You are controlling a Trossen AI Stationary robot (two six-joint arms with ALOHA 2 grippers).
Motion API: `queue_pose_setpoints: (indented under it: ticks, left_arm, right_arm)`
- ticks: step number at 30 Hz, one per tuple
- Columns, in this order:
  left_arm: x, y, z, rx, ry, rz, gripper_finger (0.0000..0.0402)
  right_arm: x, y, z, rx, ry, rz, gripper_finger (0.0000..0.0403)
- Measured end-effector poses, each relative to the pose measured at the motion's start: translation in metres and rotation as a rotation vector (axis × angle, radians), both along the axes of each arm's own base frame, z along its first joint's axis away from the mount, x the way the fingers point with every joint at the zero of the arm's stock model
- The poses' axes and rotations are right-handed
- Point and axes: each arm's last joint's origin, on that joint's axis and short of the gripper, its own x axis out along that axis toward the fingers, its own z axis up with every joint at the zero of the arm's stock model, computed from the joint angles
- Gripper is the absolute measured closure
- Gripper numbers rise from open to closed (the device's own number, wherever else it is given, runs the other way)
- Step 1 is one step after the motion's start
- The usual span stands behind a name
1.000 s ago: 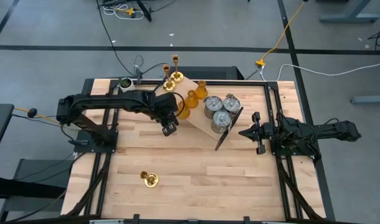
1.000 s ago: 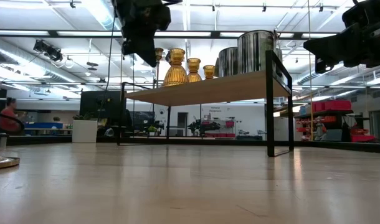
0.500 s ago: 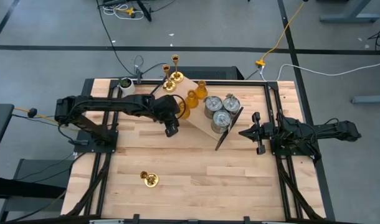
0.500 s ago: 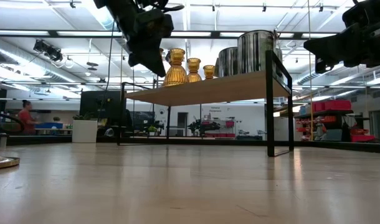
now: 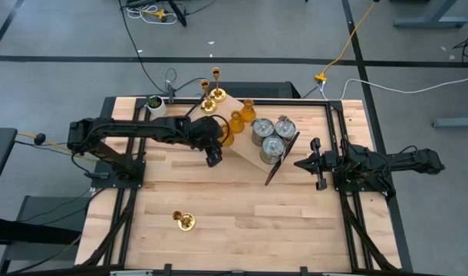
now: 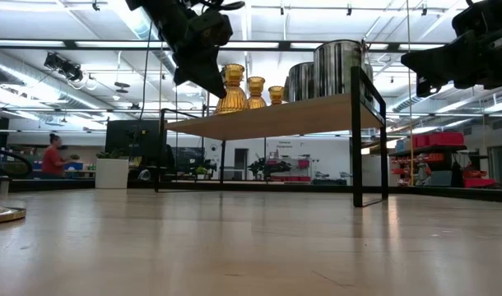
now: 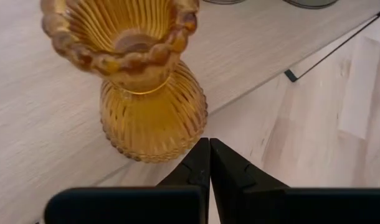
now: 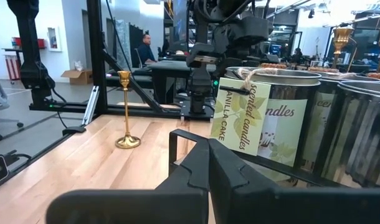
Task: Pick & Place candle stick holders
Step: Put the yellow candle holder on the shelf aligned with the other yellow candle holders
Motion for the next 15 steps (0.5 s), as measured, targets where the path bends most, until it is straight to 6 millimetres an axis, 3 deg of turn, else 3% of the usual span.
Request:
queue_pose_setpoints:
  ticks: [15]
  left_arm:
    - [-0.0007,0.0026,0.0001,0.059,0.01,0.053,0.039]
  right_arm:
    - [0.0,0.0,0.0,0.0,0.0,-0.001,0.04]
